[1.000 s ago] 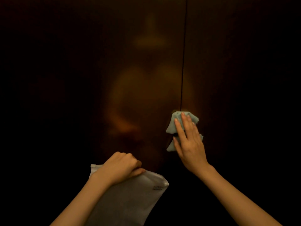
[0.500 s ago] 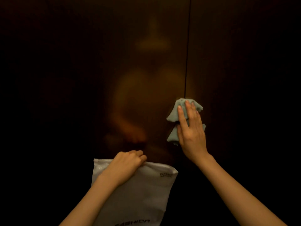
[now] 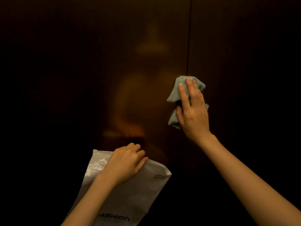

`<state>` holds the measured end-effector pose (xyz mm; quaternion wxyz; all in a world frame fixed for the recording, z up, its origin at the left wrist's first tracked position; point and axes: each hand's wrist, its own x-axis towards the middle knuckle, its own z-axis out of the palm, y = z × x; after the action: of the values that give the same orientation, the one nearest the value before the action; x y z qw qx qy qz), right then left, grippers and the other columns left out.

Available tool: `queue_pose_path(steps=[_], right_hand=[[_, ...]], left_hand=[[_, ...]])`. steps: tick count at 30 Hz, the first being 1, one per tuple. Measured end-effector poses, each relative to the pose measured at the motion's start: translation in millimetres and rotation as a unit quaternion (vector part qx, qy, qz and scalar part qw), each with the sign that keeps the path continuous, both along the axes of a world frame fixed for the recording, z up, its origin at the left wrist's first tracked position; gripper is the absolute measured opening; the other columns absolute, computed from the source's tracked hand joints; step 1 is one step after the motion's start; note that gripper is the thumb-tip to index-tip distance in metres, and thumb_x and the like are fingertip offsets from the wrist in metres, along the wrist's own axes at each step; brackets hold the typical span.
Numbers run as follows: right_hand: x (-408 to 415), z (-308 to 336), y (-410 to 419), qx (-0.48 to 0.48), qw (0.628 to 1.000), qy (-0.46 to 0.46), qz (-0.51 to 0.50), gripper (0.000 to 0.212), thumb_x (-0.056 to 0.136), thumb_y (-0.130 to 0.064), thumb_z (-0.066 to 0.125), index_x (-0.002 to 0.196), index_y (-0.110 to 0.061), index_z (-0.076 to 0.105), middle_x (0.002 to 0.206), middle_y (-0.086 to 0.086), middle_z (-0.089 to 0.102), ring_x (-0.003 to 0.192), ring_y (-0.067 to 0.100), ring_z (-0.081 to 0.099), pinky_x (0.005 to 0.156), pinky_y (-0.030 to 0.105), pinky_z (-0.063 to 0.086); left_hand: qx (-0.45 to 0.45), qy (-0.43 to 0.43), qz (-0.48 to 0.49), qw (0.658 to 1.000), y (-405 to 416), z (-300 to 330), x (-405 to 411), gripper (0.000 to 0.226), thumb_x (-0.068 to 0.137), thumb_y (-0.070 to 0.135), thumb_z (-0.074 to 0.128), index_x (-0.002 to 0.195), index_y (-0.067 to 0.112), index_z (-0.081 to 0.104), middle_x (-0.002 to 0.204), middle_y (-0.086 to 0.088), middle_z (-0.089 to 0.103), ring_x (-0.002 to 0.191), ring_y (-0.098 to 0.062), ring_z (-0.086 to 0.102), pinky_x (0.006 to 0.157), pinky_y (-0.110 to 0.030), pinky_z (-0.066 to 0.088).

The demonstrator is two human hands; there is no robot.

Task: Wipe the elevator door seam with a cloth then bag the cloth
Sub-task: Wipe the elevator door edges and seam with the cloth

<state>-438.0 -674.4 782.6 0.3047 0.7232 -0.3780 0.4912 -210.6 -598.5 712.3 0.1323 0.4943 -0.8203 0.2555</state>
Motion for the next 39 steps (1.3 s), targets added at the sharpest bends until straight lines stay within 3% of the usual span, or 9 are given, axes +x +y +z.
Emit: queue_pose_path(steps=[6, 10, 13, 20, 25, 32, 39], right_hand=[[-5.4, 64.6, -4.4, -0.044, 0.999, -0.015, 0.013, 0.058, 0.089, -0.004, 0.049, 0.141, -0.006, 0.026, 0.151, 0.019, 0.027, 0.142, 0.030, 0.020, 0.116, 0.042, 0.018], [-11.7, 94.9, -8.6, -0.126, 0.989, 0.031, -0.067, 0.050, 0.091, -0.009, 0.047, 0.139, -0.001, 0.035, 0.146, 0.022, 0.022, 0.136, 0.035, 0.025, 0.106, 0.049, 0.034], [-14.2, 94.0, -2.8, -0.128, 0.986, 0.032, -0.102, 0.053, 0.088, -0.019, 0.047, 0.138, -0.005, 0.037, 0.138, 0.017, 0.023, 0.124, 0.034, 0.029, 0.089, 0.048, 0.042], [-20.0, 59.9, 0.3, -0.119, 0.987, 0.061, -0.090, 0.053, 0.091, -0.020, 0.040, 0.138, 0.001, 0.031, 0.141, 0.019, 0.025, 0.126, 0.035, 0.031, 0.093, 0.049, 0.044], [-16.5, 117.9, -9.1, -0.146, 0.984, 0.045, -0.092, 0.052, 0.090, -0.015, 0.042, 0.138, 0.004, 0.033, 0.138, 0.020, 0.021, 0.127, 0.037, 0.027, 0.098, 0.052, 0.040], [-19.9, 197.5, -7.7, -0.150, 0.978, 0.021, -0.147, 0.057, 0.084, -0.021, 0.038, 0.138, -0.002, 0.038, 0.129, 0.011, 0.022, 0.117, 0.033, 0.025, 0.088, 0.050, 0.044], [-27.9, 126.2, -10.4, -0.149, 0.975, 0.031, -0.159, 0.060, 0.084, -0.028, 0.041, 0.140, -0.009, 0.036, 0.141, 0.018, 0.023, 0.124, 0.038, 0.029, 0.091, 0.049, 0.031]], left_hand=[[-0.019, 0.026, 0.024, 0.999, 2.8, 46.8, -0.9, 0.037, 0.085, 0.051, 0.037, 0.063, 0.028, 0.055, 0.060, 0.010, 0.050, 0.054, -0.007, 0.053, 0.043, -0.013, 0.003], [-0.035, 0.065, -0.011, 0.997, 5.6, 79.9, -2.1, 0.023, 0.092, 0.048, 0.043, 0.089, 0.025, 0.049, 0.083, 0.007, 0.061, 0.075, -0.014, 0.060, 0.046, -0.026, 0.027], [-0.036, 0.087, -0.022, 0.995, 12.3, 101.6, -4.5, 0.021, 0.093, 0.046, 0.044, 0.084, 0.027, 0.040, 0.086, 0.008, 0.057, 0.081, -0.015, 0.058, 0.055, -0.030, 0.037], [-0.050, 0.090, -0.003, 0.995, 18.2, 130.7, -6.8, 0.028, 0.091, 0.051, 0.043, 0.076, 0.028, 0.042, 0.075, 0.009, 0.056, 0.076, -0.013, 0.058, 0.047, -0.023, 0.024], [-0.047, 0.087, 0.016, 0.995, 19.6, 150.0, -11.4, 0.027, 0.090, 0.049, 0.048, 0.075, 0.027, 0.044, 0.070, 0.009, 0.049, 0.075, -0.013, 0.056, 0.057, -0.029, 0.030], [-0.024, 0.148, 0.004, 0.989, 19.2, 182.2, -7.4, 0.011, 0.086, 0.040, 0.057, 0.083, 0.034, 0.048, 0.064, 0.010, 0.048, 0.059, -0.005, 0.046, 0.052, -0.024, 0.029], [-0.003, 0.184, -0.014, 0.983, 21.1, 184.5, -1.4, 0.009, 0.087, 0.031, 0.058, 0.087, 0.034, 0.049, 0.066, 0.007, 0.051, 0.057, -0.006, 0.048, 0.052, -0.021, 0.031]])
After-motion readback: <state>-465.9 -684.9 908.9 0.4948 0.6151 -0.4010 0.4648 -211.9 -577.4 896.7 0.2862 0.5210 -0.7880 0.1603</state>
